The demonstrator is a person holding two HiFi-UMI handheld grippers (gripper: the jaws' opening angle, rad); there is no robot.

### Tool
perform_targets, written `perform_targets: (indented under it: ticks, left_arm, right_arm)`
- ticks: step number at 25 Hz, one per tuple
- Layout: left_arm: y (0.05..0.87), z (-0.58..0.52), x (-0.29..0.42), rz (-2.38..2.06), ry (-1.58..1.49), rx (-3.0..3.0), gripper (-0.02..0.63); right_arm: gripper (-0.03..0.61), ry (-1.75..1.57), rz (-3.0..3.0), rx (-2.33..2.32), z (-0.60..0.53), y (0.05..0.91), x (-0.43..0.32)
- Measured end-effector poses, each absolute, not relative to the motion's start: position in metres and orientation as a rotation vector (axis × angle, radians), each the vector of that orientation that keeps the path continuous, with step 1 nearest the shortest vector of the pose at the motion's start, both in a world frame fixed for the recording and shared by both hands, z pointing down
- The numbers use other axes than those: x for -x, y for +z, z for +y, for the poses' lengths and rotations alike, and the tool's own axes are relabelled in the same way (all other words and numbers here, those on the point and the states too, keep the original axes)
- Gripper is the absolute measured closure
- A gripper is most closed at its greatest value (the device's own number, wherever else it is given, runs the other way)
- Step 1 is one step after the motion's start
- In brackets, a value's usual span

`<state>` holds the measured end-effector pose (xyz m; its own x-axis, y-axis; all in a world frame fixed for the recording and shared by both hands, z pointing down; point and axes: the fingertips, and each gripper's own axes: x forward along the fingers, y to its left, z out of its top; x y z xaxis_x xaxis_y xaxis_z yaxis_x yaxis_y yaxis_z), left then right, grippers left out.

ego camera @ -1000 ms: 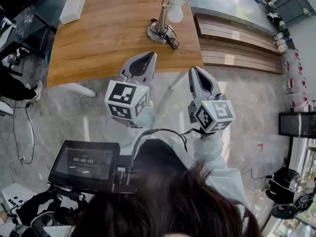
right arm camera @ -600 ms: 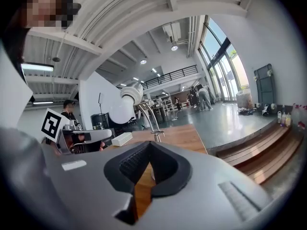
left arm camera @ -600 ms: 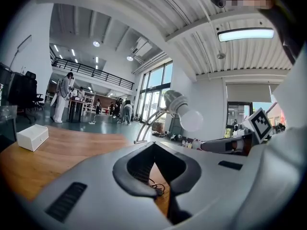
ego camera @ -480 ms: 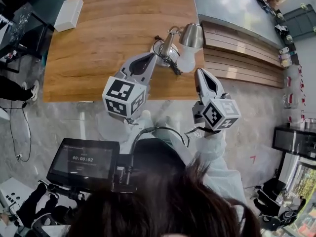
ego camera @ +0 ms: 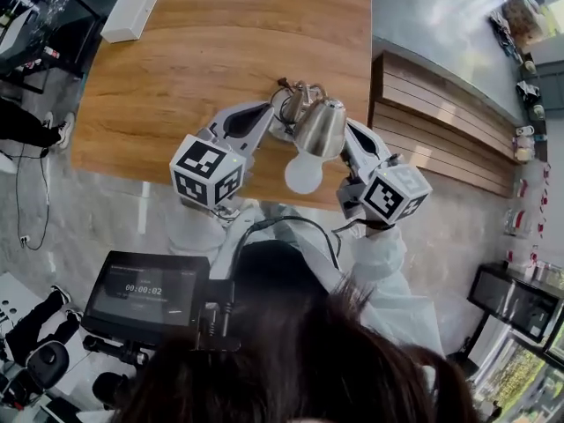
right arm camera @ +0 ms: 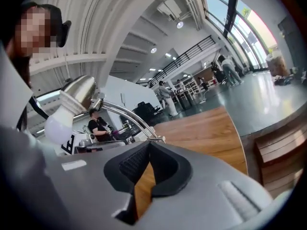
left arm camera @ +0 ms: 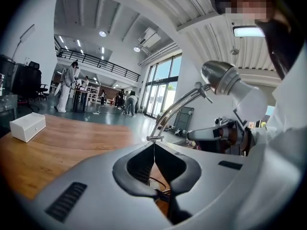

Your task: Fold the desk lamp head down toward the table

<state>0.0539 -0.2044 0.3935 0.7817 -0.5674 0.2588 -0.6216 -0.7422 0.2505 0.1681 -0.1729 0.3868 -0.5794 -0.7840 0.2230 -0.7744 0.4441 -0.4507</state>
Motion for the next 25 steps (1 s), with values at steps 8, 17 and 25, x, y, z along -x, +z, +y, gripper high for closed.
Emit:
perform_targets:
  ticks: [8, 17, 25]
  left_arm:
    - [0.423, -0.231, -0.070, -0.951, 0.286, -2.607, 0.609]
    - [0.442, -0.266, -0.083, -0.858, 0.318, -2.639, 0.523]
    - [0.444, -0.258, -0.103, -0.745, 0.375, -2.693, 0.465]
  right_arm:
    - [0.575, -1.023, 2.725, 1.079, -0.214, 0.362, -0.152]
    - [0.569, -1.278, 2.615, 0.759, -0.242, 0.346, -0.149]
    - [0.468, -1.636, 2.318, 0.276, -0.222, 0.338, -0.142]
